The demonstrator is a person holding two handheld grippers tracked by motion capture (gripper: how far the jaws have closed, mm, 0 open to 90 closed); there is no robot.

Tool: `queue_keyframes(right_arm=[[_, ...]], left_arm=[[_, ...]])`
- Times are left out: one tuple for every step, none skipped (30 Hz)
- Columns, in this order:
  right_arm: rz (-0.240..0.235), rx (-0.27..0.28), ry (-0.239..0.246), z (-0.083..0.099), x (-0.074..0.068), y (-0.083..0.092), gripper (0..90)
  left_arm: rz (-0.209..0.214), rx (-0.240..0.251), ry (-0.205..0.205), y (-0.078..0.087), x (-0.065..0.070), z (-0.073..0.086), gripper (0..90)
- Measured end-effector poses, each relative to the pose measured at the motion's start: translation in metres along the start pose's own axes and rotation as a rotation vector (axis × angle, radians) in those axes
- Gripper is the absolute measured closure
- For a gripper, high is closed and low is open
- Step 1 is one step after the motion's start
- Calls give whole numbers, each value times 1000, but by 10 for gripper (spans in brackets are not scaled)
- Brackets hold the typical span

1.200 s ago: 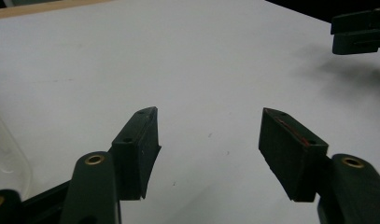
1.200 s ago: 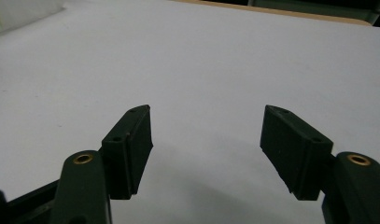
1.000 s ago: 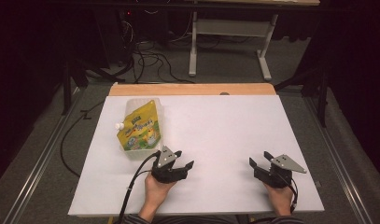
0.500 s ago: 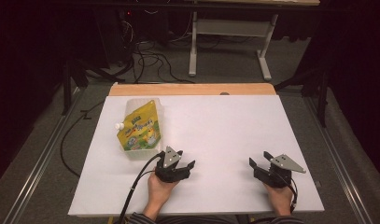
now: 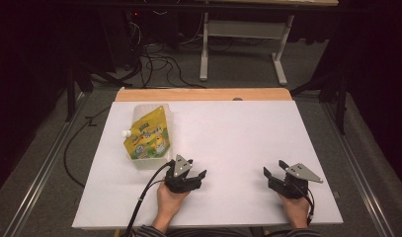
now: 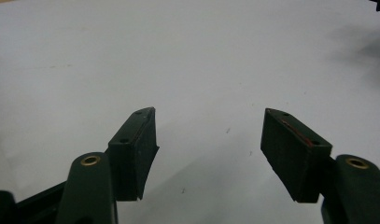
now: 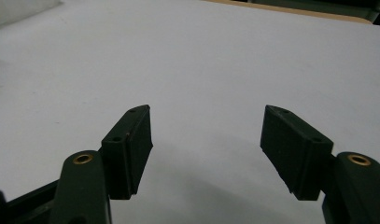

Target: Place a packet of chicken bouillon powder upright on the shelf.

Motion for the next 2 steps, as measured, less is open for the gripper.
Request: queue_keyframes(right_arm=[[-1, 1, -1, 0, 0, 0, 344], [-2, 2, 0, 0, 0, 0, 343]], left_arm=[[0, 3, -1, 0, 0, 0, 362], [0, 0, -7, 0, 0, 1, 362]])
Point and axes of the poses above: each handheld gripper's, and its own axes: y roughly backward along the jaws, z roughly out of its underside, x roughly to its right, the point moved 2 cm from there along -y, roughly forward along the jaws, and after that the axes turned 12 degrees about -x, right-handed, at the moved point
